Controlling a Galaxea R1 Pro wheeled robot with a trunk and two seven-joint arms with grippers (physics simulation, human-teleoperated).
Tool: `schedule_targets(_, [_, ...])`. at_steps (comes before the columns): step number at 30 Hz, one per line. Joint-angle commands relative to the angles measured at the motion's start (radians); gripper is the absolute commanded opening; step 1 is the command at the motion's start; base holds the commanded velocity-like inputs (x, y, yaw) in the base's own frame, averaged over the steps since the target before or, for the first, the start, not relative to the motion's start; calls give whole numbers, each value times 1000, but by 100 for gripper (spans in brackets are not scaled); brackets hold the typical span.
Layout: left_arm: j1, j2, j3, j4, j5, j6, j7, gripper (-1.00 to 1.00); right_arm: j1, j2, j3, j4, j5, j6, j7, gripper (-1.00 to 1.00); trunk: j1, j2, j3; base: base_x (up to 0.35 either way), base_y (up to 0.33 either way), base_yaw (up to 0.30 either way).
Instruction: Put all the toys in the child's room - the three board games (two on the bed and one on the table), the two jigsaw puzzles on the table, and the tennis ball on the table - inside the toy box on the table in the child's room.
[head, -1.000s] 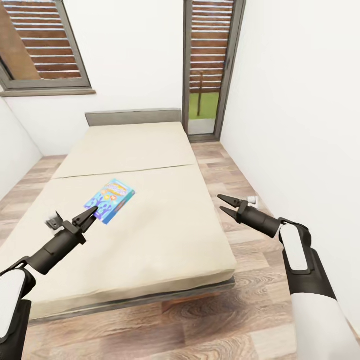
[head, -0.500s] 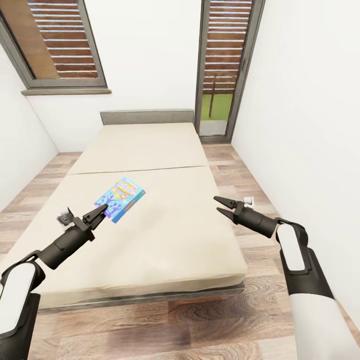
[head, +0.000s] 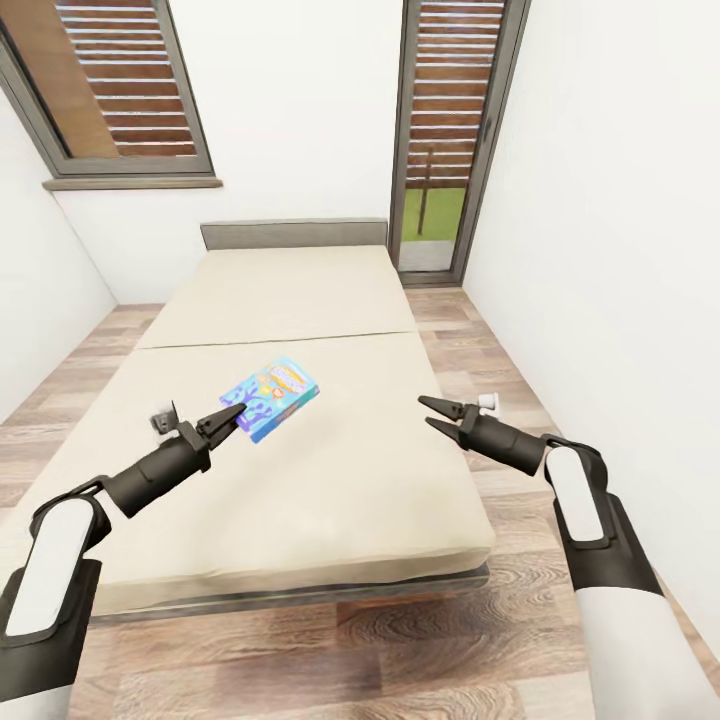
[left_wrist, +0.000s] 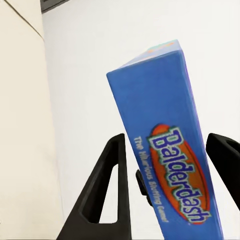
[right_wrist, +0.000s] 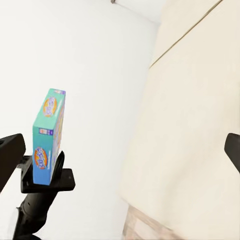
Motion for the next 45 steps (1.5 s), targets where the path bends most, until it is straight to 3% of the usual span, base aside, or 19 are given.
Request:
schedule_targets(1, [-10, 2, -10, 0, -12, 14, 15, -100, -1, 0, 1, 0, 6, 5, 7, 100, 0, 0, -1, 0, 0, 2])
schedule_targets(9, [-40, 0, -43, 0, -36, 47, 104, -100, -13, -5, 31, 3, 7, 5, -3, 100, 0, 0, -1, 0, 0, 0])
schedule_targets(18, [-47, 1, -50, 0, -41, 54, 115, -100, -14, -2, 44, -6, 7, 5, -10, 100, -27, 49, 21, 0, 0, 0])
schedule_targets(31, [-45, 7, -44, 0, -39, 57, 94, -100, -8, -3, 100, -79, 8, 5, -13, 100, -77, 140, 73, 0, 0, 1])
schedule_targets(37, [-45, 8, -40, 1, -38, 57, 92, -100, -6, -1, 109, -93, 8, 5, -20, 100, -100, 182, 100, 0, 0, 31])
schedule_targets(45, [-43, 9, -7, 1, 2, 57, 92, -100, -4, 1, 114, -103, 7, 5, -72, 100, -130, 238, 137, 0, 0, 52])
